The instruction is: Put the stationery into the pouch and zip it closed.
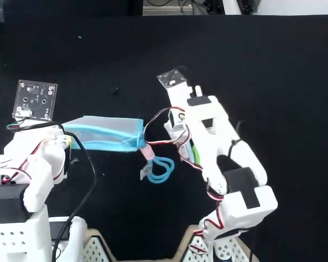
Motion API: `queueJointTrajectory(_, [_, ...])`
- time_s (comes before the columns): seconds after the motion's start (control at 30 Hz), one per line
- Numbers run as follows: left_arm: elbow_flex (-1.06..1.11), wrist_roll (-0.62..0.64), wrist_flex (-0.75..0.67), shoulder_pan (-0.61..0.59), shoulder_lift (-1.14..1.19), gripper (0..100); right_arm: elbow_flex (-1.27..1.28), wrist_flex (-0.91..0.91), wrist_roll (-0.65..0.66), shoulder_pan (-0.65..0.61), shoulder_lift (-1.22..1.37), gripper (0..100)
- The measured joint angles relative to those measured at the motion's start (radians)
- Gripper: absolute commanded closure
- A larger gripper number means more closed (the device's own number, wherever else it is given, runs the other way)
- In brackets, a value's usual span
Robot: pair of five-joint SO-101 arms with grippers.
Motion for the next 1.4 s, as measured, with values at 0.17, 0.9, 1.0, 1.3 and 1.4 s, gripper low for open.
queueJointTrajectory(0.17, [0.000,0.000,0.000,0.000,0.000,97,0.005,0.083,0.015,0.060,-0.043,98.8])
queueJointTrajectory(0.9, [0.000,0.000,0.000,0.000,0.000,97,0.408,0.167,0.161,0.120,-0.425,95.6])
queueJointTrajectory(1.0, [0.000,0.000,0.000,0.000,0.000,97,0.408,0.184,0.216,0.247,-0.505,95.6])
queueJointTrajectory(1.3, [0.003,0.000,0.000,0.000,0.000,97,0.367,0.238,0.362,0.600,-0.575,95.3])
queueJointTrajectory(1.4, [0.003,0.000,0.000,0.000,0.000,97,0.334,0.204,0.370,0.671,-0.531,95.3])
